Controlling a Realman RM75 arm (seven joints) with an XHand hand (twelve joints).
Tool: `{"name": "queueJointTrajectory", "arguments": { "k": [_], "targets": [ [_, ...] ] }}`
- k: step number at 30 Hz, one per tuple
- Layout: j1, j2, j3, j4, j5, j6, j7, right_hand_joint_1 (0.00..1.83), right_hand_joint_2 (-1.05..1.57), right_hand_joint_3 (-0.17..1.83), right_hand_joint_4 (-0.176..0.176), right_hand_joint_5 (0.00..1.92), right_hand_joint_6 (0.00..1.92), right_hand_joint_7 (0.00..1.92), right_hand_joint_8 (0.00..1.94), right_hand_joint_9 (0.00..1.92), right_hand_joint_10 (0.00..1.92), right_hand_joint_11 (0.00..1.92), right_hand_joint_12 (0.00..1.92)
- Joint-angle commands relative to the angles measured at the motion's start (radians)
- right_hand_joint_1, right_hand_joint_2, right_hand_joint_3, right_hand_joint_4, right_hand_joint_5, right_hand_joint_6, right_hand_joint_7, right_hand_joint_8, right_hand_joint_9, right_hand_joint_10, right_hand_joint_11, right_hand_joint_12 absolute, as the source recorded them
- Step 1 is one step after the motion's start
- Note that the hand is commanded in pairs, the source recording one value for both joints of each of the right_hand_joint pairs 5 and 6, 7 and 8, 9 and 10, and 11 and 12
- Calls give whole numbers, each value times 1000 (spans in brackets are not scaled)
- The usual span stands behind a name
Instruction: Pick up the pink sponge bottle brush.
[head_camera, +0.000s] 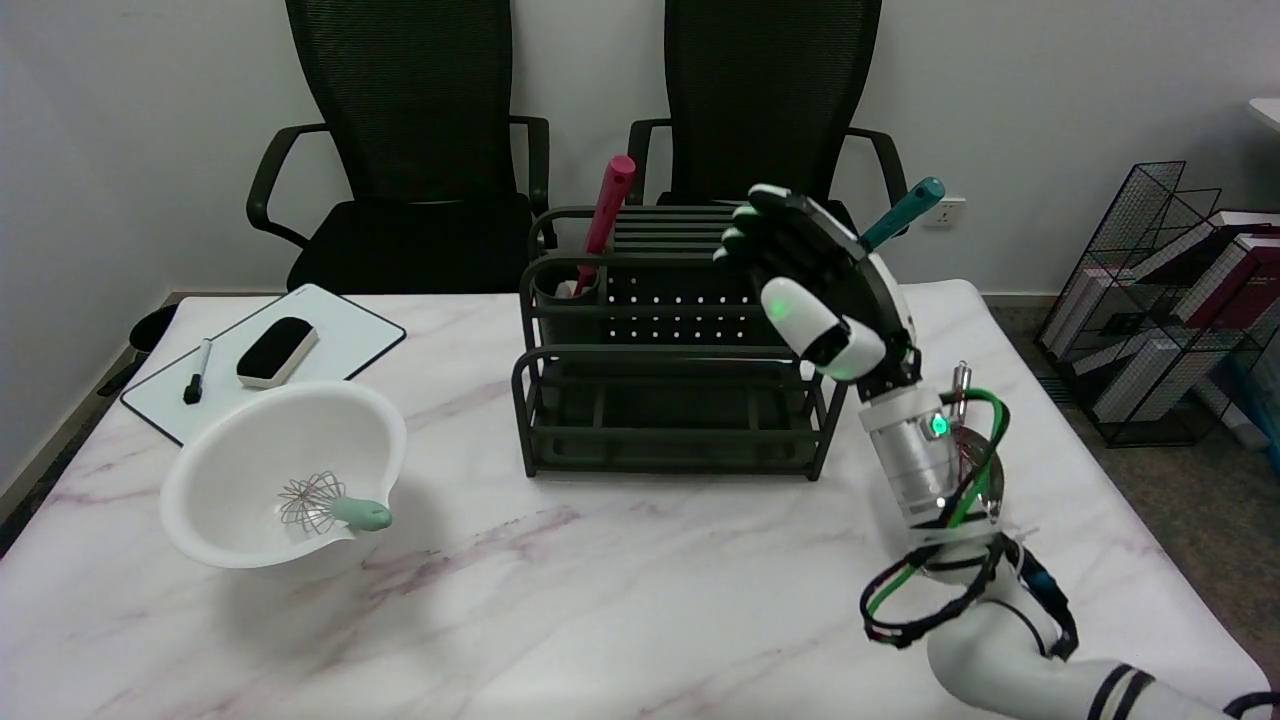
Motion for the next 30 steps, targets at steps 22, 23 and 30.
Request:
{"name": "queueJointTrajectory", "arguments": {
  "k": [22, 23, 30],
  "targets": [
    [534, -121, -111, -273, 160, -356, 8, 1088, 159, 1103, 0, 495, 495, 551, 551, 565, 565, 526, 526],
    [549, -138, -113, -298, 153, -361, 8, 1090, 155, 1101, 0, 491, 491, 549, 549, 563, 563, 522, 522],
    [640, -205, -160, -410, 149, -364, 8, 1112, 114, 1096, 0, 445, 445, 515, 515, 554, 554, 490, 490]
  ]
}}
